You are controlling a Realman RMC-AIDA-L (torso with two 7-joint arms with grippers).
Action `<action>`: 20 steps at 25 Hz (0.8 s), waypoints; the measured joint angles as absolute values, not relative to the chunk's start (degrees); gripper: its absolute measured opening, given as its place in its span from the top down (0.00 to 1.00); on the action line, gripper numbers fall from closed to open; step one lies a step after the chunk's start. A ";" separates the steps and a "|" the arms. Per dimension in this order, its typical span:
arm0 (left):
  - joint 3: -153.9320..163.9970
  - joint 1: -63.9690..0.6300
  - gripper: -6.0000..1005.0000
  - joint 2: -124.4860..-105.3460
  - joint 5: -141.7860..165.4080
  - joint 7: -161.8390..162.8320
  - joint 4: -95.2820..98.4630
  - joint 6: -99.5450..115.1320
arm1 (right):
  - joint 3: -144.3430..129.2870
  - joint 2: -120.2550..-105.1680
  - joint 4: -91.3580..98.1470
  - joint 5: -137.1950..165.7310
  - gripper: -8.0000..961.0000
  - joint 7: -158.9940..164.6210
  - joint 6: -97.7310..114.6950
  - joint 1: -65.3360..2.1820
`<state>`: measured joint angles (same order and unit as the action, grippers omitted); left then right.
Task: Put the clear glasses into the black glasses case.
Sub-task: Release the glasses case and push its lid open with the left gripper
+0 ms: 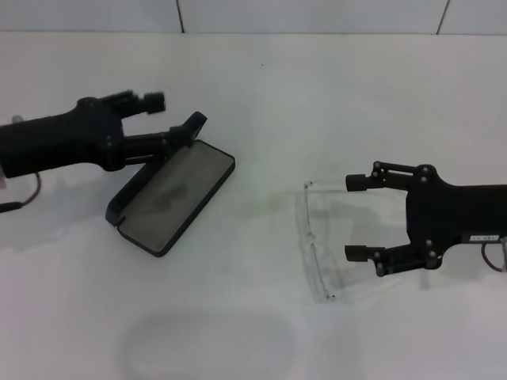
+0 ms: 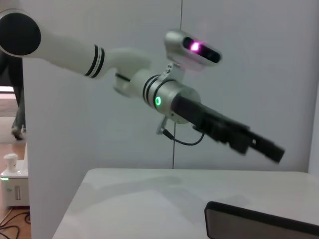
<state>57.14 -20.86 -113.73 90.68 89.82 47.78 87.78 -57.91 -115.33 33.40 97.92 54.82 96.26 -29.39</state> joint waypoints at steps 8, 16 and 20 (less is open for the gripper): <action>54.23 -21.08 0.18 -117.38 110.86 104.44 59.94 82.18 | -57.99 -115.75 32.65 97.85 0.08 54.85 96.71 -28.68; 54.30 -21.72 0.26 -119.47 118.46 105.77 61.83 78.36 | -58.68 -116.02 32.47 97.38 0.08 54.84 97.01 -27.63; 54.55 -21.80 0.28 -119.47 118.90 105.80 61.84 77.87 | -59.44 -116.10 31.87 97.26 0.08 54.77 97.11 -27.58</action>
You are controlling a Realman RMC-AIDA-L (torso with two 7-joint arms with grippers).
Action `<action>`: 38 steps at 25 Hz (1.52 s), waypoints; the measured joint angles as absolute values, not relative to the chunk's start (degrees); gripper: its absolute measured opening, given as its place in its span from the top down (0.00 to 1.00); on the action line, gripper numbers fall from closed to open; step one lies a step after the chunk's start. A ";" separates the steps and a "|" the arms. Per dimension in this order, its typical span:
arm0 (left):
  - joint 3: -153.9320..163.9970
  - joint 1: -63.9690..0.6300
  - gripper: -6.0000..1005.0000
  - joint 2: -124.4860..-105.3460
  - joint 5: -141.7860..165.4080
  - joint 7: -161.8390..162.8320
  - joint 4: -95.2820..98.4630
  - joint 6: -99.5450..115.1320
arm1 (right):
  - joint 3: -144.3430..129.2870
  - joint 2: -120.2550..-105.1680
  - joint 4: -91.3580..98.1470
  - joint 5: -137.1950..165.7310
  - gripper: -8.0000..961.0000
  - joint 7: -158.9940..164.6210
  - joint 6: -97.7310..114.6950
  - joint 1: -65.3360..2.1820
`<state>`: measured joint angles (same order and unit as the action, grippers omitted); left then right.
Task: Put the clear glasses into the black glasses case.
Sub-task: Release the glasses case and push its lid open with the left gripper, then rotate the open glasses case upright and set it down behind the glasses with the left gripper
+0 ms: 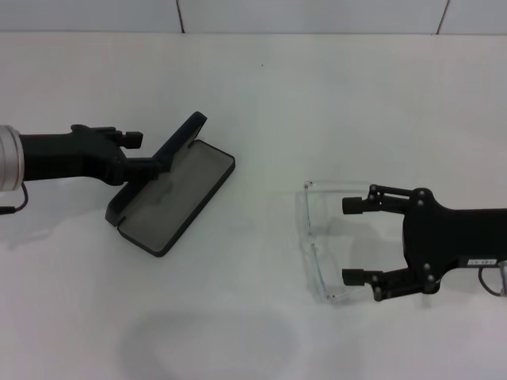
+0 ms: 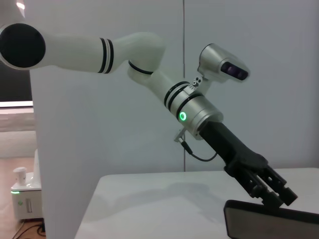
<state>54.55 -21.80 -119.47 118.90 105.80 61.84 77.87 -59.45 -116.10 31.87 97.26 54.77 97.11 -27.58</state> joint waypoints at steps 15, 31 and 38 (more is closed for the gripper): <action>57.62 -23.51 0.39 -119.70 122.56 106.04 59.93 73.89 | -60.29 -116.10 31.89 96.67 0.08 54.44 97.21 -27.86; 58.31 -26.87 0.72 -119.36 123.67 104.01 60.40 73.30 | -60.92 -115.89 32.11 96.90 0.08 53.26 97.18 -27.56; 59.80 -32.63 0.78 -119.55 123.36 98.03 59.14 69.76 | -64.39 -116.13 31.56 96.43 0.08 51.04 97.21 -26.73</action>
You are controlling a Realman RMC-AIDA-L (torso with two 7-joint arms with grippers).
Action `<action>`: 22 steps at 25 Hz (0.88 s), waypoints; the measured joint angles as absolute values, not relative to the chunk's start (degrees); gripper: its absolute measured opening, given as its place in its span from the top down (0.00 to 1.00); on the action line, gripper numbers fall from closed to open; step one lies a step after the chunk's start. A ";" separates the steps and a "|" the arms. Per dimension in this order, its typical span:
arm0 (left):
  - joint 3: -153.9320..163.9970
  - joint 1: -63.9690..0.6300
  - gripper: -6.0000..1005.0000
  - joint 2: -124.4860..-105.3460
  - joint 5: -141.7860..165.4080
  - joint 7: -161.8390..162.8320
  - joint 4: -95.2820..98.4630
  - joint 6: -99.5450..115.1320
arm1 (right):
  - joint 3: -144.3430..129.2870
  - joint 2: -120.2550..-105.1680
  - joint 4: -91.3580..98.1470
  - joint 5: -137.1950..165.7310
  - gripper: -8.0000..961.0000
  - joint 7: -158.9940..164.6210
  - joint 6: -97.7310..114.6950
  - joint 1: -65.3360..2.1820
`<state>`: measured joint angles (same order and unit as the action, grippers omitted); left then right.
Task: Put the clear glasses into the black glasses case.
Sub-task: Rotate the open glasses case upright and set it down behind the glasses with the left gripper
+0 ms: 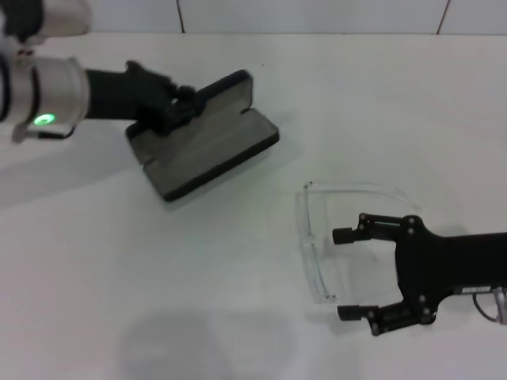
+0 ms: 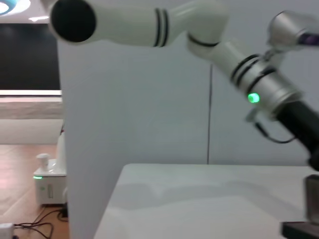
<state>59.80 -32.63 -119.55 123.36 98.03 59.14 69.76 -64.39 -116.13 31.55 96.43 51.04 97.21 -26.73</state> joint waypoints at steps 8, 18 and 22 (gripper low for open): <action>71.97 -40.16 0.75 -119.74 122.79 90.06 52.85 61.93 | -65.29 -116.19 27.49 94.49 0.09 46.80 97.21 -26.26; 82.32 -41.61 0.70 -119.75 116.05 86.71 52.36 60.91 | -65.03 -116.10 26.62 94.23 0.09 45.51 97.32 -24.76; 82.74 -41.60 0.68 -119.68 115.96 86.55 52.39 62.84 | -65.17 -116.10 26.62 94.19 0.09 45.46 97.65 -24.70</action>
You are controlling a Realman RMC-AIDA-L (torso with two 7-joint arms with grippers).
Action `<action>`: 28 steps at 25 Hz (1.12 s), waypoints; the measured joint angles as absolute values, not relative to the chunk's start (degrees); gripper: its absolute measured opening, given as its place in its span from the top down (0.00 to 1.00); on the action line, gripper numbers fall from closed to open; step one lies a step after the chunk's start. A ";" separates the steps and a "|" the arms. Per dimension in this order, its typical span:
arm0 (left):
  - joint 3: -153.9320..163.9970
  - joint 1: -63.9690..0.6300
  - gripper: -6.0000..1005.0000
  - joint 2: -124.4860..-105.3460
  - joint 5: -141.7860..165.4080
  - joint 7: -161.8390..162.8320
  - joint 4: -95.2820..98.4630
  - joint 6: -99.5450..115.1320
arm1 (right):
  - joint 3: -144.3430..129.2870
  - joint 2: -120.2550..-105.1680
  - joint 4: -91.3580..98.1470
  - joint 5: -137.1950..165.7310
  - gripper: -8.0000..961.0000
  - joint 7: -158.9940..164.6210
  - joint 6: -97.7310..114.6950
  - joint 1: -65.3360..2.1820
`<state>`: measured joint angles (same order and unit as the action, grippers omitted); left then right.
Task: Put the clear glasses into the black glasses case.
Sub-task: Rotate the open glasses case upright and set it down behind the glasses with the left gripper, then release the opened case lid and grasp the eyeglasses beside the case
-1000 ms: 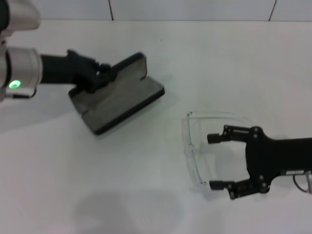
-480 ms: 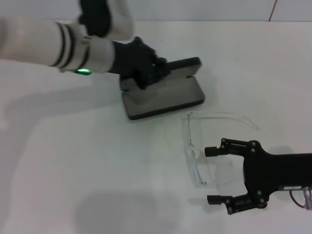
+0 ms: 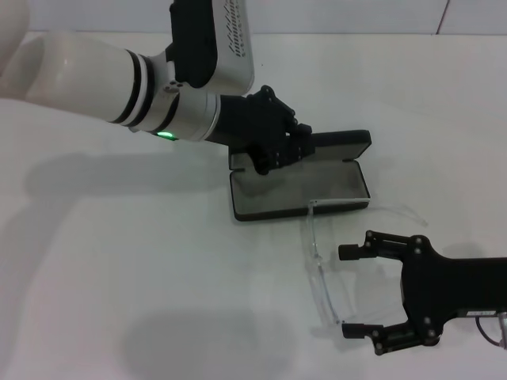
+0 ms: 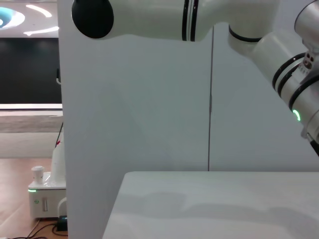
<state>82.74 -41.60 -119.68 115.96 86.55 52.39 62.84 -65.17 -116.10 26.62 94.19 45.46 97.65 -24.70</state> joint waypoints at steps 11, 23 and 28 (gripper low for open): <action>84.41 -39.52 0.62 -119.79 115.73 86.07 54.80 63.60 | -65.11 -115.97 26.63 94.19 0.09 45.49 97.77 -24.21; 77.10 -21.49 0.53 -119.50 93.34 80.24 67.96 76.25 | -64.46 -115.30 42.42 94.13 0.09 49.26 96.46 -23.28; 71.70 -13.30 0.53 -119.50 81.86 74.63 62.02 82.85 | -64.29 -114.94 60.24 103.77 0.09 58.23 95.42 -25.82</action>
<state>71.70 -13.30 -119.50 81.86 74.63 62.02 82.85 -64.29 -114.94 60.24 103.77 58.23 95.42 -25.82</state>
